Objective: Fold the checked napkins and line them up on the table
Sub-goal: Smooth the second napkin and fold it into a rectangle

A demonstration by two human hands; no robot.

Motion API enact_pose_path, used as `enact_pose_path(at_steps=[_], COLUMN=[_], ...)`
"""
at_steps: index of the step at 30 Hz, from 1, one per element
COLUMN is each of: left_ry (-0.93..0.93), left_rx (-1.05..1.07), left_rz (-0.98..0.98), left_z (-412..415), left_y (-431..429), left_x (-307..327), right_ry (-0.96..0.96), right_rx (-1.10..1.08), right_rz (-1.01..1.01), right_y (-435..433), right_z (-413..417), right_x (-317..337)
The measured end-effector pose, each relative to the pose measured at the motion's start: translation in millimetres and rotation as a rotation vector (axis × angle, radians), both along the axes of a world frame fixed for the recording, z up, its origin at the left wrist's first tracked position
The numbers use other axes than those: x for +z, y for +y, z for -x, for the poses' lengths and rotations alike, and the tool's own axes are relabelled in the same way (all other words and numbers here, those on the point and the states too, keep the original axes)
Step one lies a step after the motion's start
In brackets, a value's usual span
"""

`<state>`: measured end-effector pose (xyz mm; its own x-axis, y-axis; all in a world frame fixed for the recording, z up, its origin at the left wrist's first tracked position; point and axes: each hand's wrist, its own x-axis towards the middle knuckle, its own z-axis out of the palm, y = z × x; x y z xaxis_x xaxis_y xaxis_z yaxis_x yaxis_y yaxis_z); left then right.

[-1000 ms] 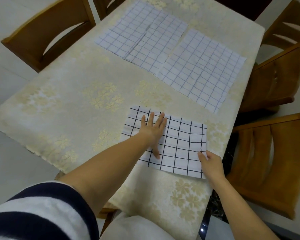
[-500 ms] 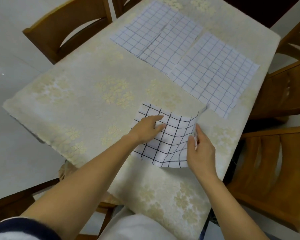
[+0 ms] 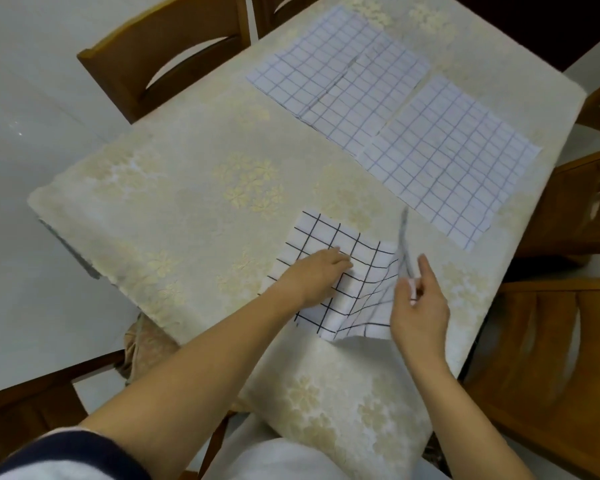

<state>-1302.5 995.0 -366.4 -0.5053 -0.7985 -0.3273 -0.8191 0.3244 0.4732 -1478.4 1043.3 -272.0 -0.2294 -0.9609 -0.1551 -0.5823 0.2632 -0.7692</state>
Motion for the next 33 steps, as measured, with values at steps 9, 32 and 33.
enact_pose_path(at_steps=[9,32,33], left_ry=[-0.390,-0.240,-0.127], left_rx=[-0.159,-0.026,0.029], left_rz=[-0.060,-0.151,-0.109], left_z=[37.0,33.7,23.2], left_y=[-48.0,-52.3,-51.2], left_x=[-3.7,28.1,34.5], right_ry=[-0.067,-0.033,0.006], right_rx=[-0.149,0.172,0.193], right_rz=[-0.178,-0.015,0.003], right_y=[21.5,9.5,9.0], right_z=[69.5,9.6,6.6], right_x=[-20.5,0.6,1.0])
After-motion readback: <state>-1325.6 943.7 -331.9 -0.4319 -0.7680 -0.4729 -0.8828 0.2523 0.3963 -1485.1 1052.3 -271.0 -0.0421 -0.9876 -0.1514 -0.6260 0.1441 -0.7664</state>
